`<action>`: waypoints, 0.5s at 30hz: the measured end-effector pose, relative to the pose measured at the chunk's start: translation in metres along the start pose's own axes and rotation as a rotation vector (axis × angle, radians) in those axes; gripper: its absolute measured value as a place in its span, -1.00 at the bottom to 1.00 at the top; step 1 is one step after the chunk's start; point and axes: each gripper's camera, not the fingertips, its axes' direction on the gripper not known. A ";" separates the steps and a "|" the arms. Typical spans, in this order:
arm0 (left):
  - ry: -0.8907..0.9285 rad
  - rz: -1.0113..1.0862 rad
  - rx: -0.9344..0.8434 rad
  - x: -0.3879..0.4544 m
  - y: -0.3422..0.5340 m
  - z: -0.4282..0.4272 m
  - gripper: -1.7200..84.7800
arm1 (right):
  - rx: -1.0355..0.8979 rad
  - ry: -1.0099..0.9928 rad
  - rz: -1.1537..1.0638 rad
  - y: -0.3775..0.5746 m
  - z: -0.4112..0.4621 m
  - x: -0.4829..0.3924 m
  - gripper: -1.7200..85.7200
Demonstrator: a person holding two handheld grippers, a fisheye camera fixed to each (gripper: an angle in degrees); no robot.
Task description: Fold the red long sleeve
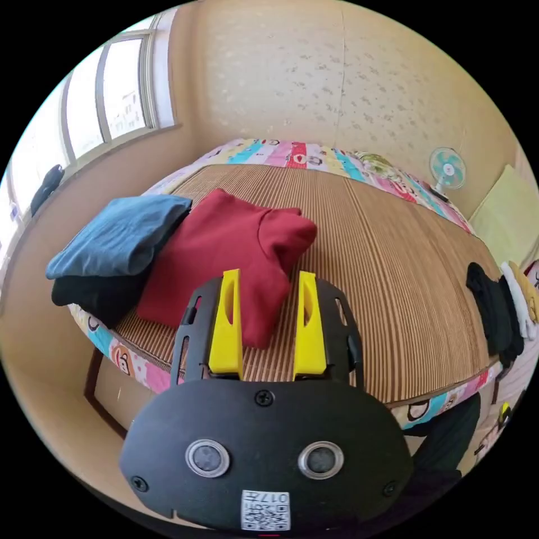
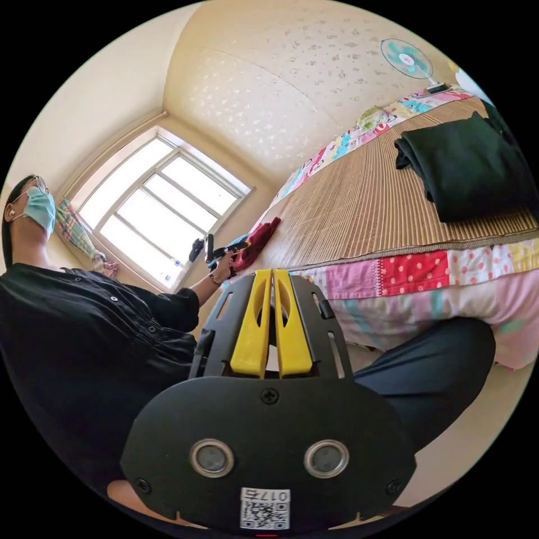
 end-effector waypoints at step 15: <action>0.668 0.239 0.025 0.012 0.177 -0.070 -0.79 | -0.160 0.070 0.017 0.052 0.063 0.031 -0.84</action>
